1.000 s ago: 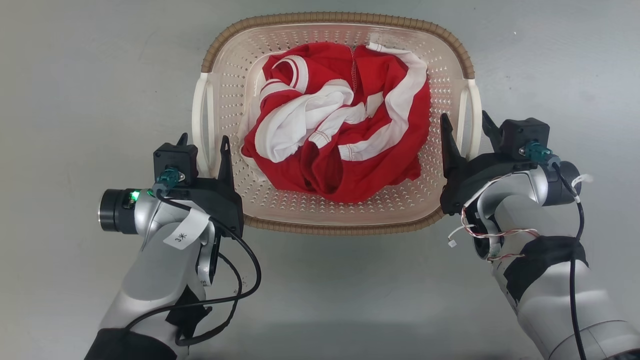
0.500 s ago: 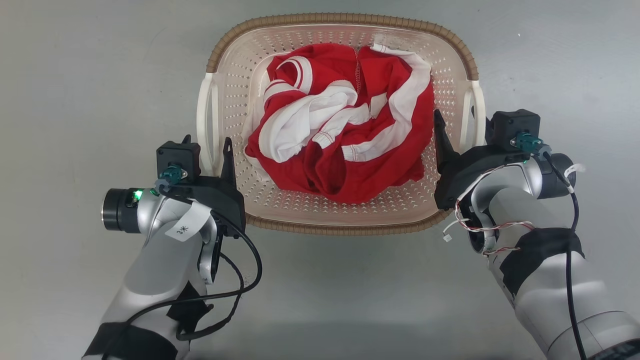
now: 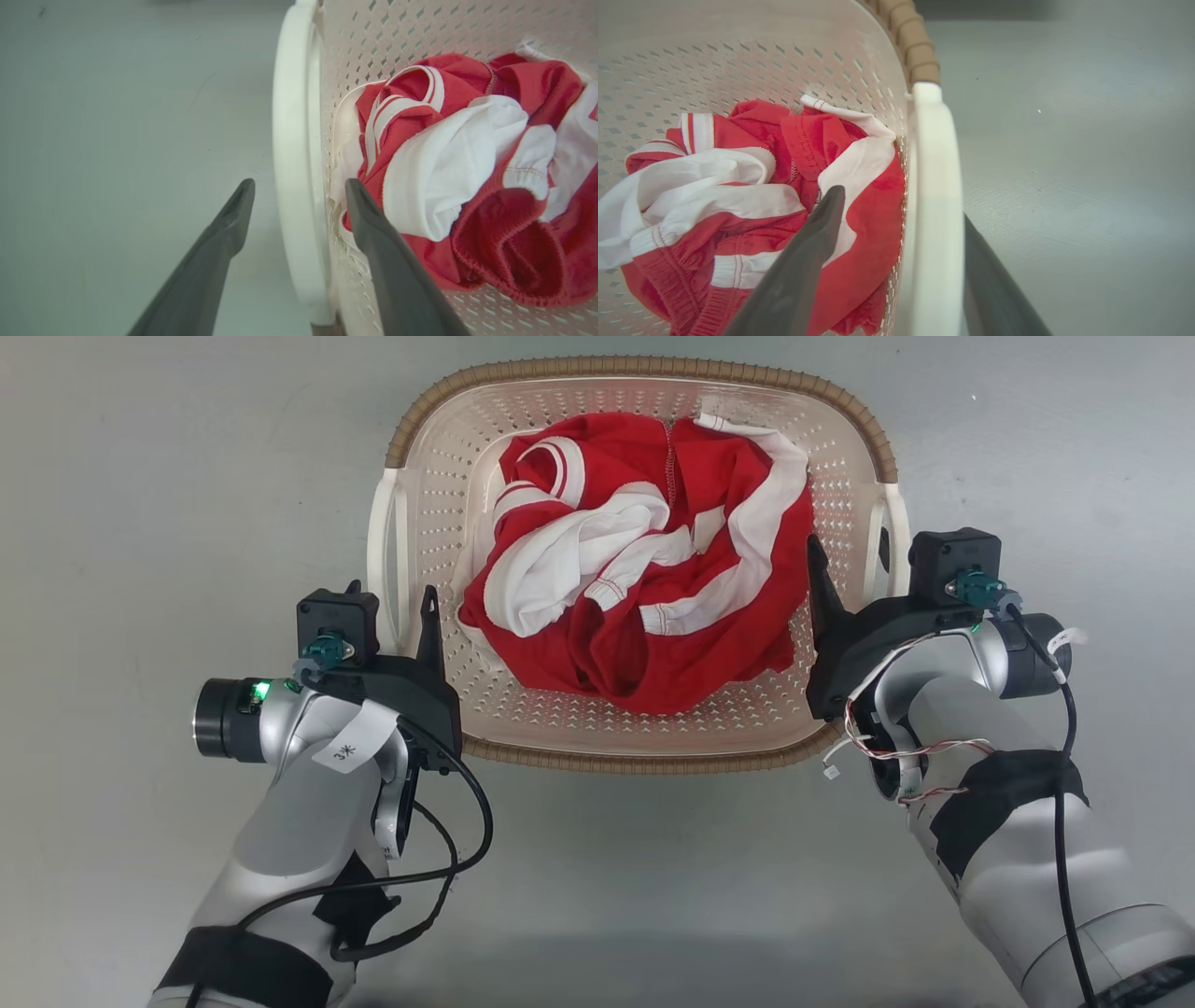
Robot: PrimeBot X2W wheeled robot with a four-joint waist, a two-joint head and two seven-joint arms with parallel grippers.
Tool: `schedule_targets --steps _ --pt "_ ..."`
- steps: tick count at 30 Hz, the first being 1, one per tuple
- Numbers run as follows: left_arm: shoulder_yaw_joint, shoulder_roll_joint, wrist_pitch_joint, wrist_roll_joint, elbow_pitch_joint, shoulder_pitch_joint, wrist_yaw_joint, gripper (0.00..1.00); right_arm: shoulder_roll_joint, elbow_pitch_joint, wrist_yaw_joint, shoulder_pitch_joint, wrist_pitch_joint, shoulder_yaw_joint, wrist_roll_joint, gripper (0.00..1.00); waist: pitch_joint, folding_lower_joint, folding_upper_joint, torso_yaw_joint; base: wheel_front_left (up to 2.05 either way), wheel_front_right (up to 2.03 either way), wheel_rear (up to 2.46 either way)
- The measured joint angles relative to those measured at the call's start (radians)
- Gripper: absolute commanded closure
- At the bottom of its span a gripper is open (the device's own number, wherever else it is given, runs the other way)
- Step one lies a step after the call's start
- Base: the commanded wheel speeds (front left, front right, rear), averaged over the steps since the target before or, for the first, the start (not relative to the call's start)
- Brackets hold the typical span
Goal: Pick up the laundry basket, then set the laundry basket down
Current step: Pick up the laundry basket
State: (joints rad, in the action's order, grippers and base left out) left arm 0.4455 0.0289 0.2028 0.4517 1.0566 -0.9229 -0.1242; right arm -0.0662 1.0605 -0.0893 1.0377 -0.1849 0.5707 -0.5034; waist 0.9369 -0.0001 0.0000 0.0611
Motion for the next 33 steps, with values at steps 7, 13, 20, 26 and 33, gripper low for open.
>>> schedule_targets --steps 7,13,20,26,33 --pt "0.022 0.0 0.0 0.03 0.007 -0.004 0.0 0.35 0.0 0.011 -0.007 0.002 0.001 0.022 -0.017 0.43 0.003 0.0 0.0 -0.001 0.0 0.0 0.0" --pt "0.043 0.0 0.002 0.037 0.01 -0.02 0.0 0.84 -0.002 0.014 -0.009 0.01 0.008 0.039 -0.039 0.53 0.004 0.0 0.0 -0.002 0.0 0.0 0.0" --pt "0.06 0.003 0.01 0.048 0.013 -0.022 0.001 1.0 -0.006 0.018 -0.017 0.018 0.008 0.055 -0.061 0.73 0.005 0.0 0.0 -0.004 0.0 0.0 0.0" --pt "0.076 0.002 0.012 0.054 0.031 -0.031 0.001 1.0 -0.009 0.024 -0.017 0.02 0.008 0.066 -0.079 1.0 0.0 0.0001 0.0 -0.004 0.0 0.0 0.0" --pt "0.093 0.0 0.012 0.059 0.049 -0.031 0.001 1.0 -0.009 0.038 -0.018 0.017 0.007 0.086 -0.101 1.0 -0.026 0.0002 0.0 -0.004 0.0 0.0 0.0"
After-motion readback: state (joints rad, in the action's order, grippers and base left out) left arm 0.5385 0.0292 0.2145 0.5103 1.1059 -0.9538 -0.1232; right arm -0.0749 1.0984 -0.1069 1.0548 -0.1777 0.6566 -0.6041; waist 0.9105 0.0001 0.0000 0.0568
